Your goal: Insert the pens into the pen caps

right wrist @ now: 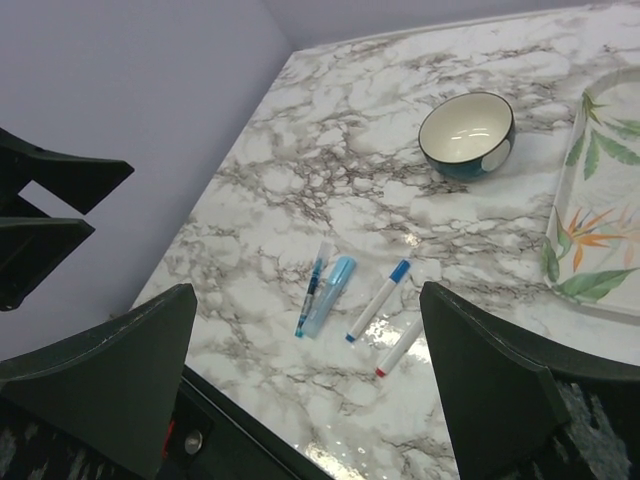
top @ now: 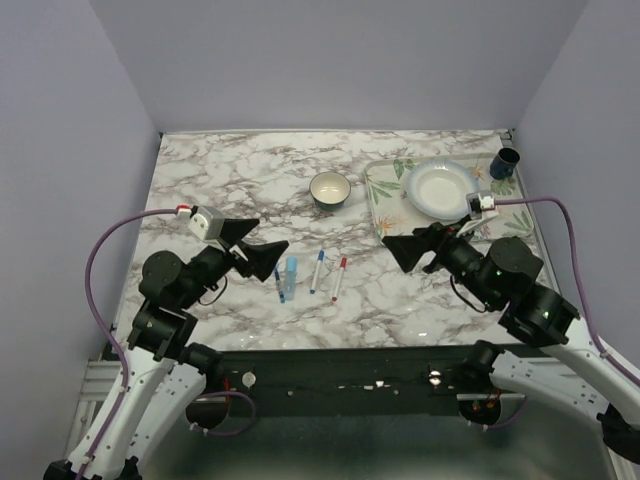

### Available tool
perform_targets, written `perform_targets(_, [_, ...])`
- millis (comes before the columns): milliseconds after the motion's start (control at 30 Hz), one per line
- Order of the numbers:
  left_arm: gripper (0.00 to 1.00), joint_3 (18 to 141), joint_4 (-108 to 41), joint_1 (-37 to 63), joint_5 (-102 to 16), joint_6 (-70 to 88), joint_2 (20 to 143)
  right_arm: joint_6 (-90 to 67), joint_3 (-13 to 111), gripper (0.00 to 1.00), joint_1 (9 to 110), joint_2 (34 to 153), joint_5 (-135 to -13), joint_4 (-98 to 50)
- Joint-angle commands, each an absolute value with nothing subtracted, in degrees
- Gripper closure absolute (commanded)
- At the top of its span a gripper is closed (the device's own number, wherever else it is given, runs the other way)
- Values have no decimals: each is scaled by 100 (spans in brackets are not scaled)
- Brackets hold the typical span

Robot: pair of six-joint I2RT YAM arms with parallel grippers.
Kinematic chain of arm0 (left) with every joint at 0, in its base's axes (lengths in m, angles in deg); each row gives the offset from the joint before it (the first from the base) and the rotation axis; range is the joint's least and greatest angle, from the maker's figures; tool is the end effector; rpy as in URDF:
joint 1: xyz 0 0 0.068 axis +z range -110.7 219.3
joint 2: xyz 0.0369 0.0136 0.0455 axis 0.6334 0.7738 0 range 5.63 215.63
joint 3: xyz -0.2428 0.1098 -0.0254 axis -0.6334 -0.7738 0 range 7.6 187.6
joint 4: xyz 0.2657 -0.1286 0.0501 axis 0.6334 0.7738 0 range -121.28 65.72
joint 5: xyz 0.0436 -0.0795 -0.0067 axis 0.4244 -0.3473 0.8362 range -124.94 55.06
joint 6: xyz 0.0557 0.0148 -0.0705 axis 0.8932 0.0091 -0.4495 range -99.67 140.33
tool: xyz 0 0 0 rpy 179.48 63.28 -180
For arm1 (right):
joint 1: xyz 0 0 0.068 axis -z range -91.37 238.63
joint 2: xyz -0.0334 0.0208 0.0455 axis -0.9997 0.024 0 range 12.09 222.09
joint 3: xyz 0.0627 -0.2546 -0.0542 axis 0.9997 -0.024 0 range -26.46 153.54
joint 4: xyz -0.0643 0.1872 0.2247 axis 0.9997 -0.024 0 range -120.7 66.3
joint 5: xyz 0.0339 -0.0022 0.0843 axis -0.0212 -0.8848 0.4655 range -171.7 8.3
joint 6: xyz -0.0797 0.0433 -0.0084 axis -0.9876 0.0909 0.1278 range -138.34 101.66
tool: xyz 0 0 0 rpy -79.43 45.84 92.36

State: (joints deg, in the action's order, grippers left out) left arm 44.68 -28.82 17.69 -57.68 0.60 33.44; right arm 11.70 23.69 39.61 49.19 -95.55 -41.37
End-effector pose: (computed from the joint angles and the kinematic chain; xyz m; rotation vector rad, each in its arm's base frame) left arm 0.1846 -0.1071 0.3570 0.3606 1.4790 -0.8696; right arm 0.1660 0.1611 0.3801 -0.0928 1.7169 0.8431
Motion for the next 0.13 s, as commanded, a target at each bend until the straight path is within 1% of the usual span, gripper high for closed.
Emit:
perform_targets(0, [1, 4566, -2926, 1777, -5771, 125, 3296, 1181, 2267, 0, 3976, 4874, -9752, -4093])
perform_targets(100, [1, 4557, -2935, 1777, -5762, 125, 3270, 1163, 2276, 0, 3976, 4866, -9761, -4102])
